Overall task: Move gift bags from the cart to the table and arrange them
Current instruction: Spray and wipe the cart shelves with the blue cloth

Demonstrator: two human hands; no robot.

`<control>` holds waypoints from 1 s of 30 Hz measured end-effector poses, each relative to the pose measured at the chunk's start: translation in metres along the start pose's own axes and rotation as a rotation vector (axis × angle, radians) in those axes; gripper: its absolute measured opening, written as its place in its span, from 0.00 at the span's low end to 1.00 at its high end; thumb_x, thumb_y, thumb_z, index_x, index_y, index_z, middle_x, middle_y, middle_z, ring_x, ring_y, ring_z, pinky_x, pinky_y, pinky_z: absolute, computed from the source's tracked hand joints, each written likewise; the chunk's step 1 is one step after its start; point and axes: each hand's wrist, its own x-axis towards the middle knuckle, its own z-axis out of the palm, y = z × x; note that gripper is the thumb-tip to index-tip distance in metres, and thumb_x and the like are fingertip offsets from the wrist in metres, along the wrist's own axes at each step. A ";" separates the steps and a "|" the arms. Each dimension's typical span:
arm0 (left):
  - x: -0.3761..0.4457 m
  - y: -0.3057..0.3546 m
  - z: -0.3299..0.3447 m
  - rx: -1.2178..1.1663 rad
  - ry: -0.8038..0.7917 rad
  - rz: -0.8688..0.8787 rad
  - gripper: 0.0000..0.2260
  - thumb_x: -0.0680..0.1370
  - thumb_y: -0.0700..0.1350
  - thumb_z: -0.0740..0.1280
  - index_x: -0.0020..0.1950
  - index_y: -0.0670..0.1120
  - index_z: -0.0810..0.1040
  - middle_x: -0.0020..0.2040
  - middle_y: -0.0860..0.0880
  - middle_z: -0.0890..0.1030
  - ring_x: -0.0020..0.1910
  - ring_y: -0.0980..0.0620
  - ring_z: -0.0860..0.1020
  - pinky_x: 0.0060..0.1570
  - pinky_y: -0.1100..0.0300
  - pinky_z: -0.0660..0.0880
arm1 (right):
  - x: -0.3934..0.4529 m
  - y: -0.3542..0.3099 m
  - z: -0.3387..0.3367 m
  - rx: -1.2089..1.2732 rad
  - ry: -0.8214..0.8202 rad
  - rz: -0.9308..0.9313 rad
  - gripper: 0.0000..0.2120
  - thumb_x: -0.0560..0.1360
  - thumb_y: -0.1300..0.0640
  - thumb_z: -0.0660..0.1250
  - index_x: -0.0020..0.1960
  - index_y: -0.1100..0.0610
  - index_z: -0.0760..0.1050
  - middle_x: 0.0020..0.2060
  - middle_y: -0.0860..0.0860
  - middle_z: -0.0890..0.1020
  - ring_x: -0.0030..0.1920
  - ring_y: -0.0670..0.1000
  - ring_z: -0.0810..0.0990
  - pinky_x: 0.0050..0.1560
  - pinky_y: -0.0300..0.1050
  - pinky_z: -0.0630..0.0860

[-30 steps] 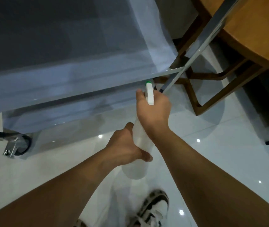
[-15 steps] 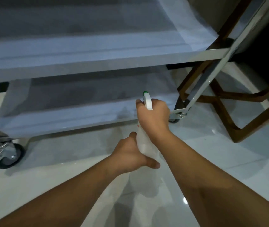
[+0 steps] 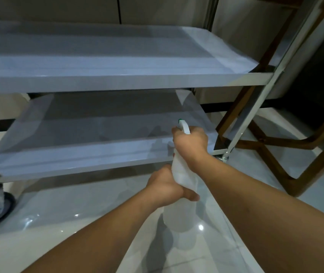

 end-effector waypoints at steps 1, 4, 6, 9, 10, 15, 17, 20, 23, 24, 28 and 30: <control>-0.001 0.001 -0.001 -0.007 -0.015 0.004 0.36 0.58 0.57 0.84 0.62 0.58 0.73 0.55 0.55 0.79 0.55 0.49 0.79 0.58 0.46 0.80 | 0.000 -0.002 -0.002 -0.042 0.014 0.001 0.17 0.77 0.43 0.68 0.36 0.55 0.74 0.37 0.55 0.81 0.42 0.60 0.83 0.48 0.58 0.82; -0.007 0.002 0.001 -0.041 -0.049 0.009 0.36 0.60 0.57 0.84 0.64 0.58 0.72 0.57 0.53 0.79 0.56 0.48 0.78 0.59 0.44 0.79 | -0.004 -0.005 -0.007 -0.162 0.048 0.003 0.20 0.77 0.38 0.65 0.38 0.53 0.73 0.38 0.53 0.80 0.44 0.58 0.81 0.51 0.55 0.80; -0.010 0.000 0.002 -0.059 -0.047 0.007 0.35 0.62 0.55 0.84 0.65 0.57 0.71 0.58 0.53 0.78 0.57 0.48 0.78 0.60 0.44 0.79 | -0.007 -0.005 -0.005 -0.182 0.041 -0.006 0.19 0.77 0.38 0.65 0.38 0.52 0.73 0.37 0.52 0.80 0.42 0.56 0.81 0.50 0.54 0.80; -0.009 -0.005 -0.001 -0.063 -0.036 0.000 0.35 0.60 0.55 0.84 0.63 0.58 0.72 0.56 0.54 0.79 0.55 0.49 0.78 0.58 0.46 0.80 | -0.010 -0.004 -0.001 -0.140 -0.010 -0.049 0.19 0.77 0.39 0.66 0.38 0.53 0.74 0.37 0.52 0.81 0.42 0.56 0.81 0.47 0.53 0.80; -0.009 -0.006 -0.004 -0.065 -0.031 0.001 0.36 0.59 0.56 0.84 0.62 0.59 0.72 0.55 0.55 0.79 0.54 0.50 0.78 0.57 0.47 0.80 | -0.010 -0.005 0.001 -0.127 -0.028 -0.064 0.20 0.77 0.39 0.66 0.37 0.54 0.74 0.36 0.53 0.81 0.41 0.57 0.82 0.47 0.53 0.80; -0.011 -0.018 -0.019 -0.132 -0.008 0.010 0.38 0.52 0.58 0.84 0.59 0.61 0.74 0.54 0.57 0.81 0.54 0.52 0.80 0.55 0.49 0.81 | -0.019 -0.017 0.018 -0.198 -0.029 -0.157 0.22 0.78 0.39 0.66 0.32 0.53 0.73 0.32 0.51 0.79 0.37 0.54 0.80 0.38 0.46 0.72; -0.013 -0.025 -0.028 -0.108 0.020 0.012 0.41 0.52 0.59 0.84 0.62 0.61 0.72 0.55 0.58 0.80 0.55 0.51 0.79 0.56 0.48 0.81 | -0.023 -0.019 0.030 -0.168 -0.055 -0.172 0.22 0.78 0.40 0.66 0.32 0.53 0.71 0.31 0.50 0.78 0.36 0.54 0.79 0.37 0.46 0.70; -0.019 -0.042 -0.046 -0.106 0.050 -0.014 0.41 0.52 0.58 0.85 0.61 0.62 0.72 0.55 0.58 0.80 0.55 0.52 0.79 0.55 0.49 0.81 | -0.029 -0.021 0.051 -0.178 -0.163 -0.181 0.20 0.78 0.40 0.65 0.36 0.52 0.70 0.32 0.50 0.77 0.36 0.54 0.78 0.37 0.45 0.69; -0.029 -0.057 -0.058 -0.167 0.037 -0.020 0.37 0.54 0.54 0.86 0.60 0.61 0.75 0.55 0.58 0.81 0.55 0.53 0.79 0.55 0.51 0.82 | -0.037 -0.029 0.069 -0.318 -0.239 -0.204 0.20 0.79 0.38 0.62 0.38 0.52 0.73 0.34 0.50 0.79 0.39 0.53 0.79 0.39 0.46 0.71; -0.032 -0.060 -0.061 -0.185 0.036 -0.018 0.36 0.55 0.53 0.86 0.60 0.61 0.76 0.55 0.58 0.81 0.56 0.53 0.79 0.56 0.50 0.81 | -0.040 -0.032 0.075 -0.344 -0.252 -0.208 0.21 0.79 0.37 0.62 0.38 0.52 0.74 0.34 0.50 0.79 0.39 0.53 0.80 0.40 0.46 0.71; -0.036 -0.076 -0.075 -0.226 0.076 -0.032 0.36 0.53 0.54 0.85 0.58 0.61 0.77 0.54 0.58 0.83 0.56 0.53 0.80 0.56 0.49 0.81 | -0.049 -0.038 0.099 -0.330 -0.281 -0.227 0.22 0.77 0.33 0.62 0.41 0.51 0.76 0.37 0.49 0.81 0.43 0.55 0.82 0.45 0.48 0.77; -0.039 -0.087 -0.085 -0.233 0.103 -0.048 0.37 0.50 0.56 0.84 0.58 0.62 0.77 0.54 0.59 0.83 0.56 0.54 0.81 0.54 0.50 0.82 | -0.053 -0.043 0.113 -0.333 -0.325 -0.244 0.21 0.76 0.32 0.62 0.44 0.50 0.76 0.40 0.49 0.82 0.47 0.55 0.82 0.50 0.50 0.78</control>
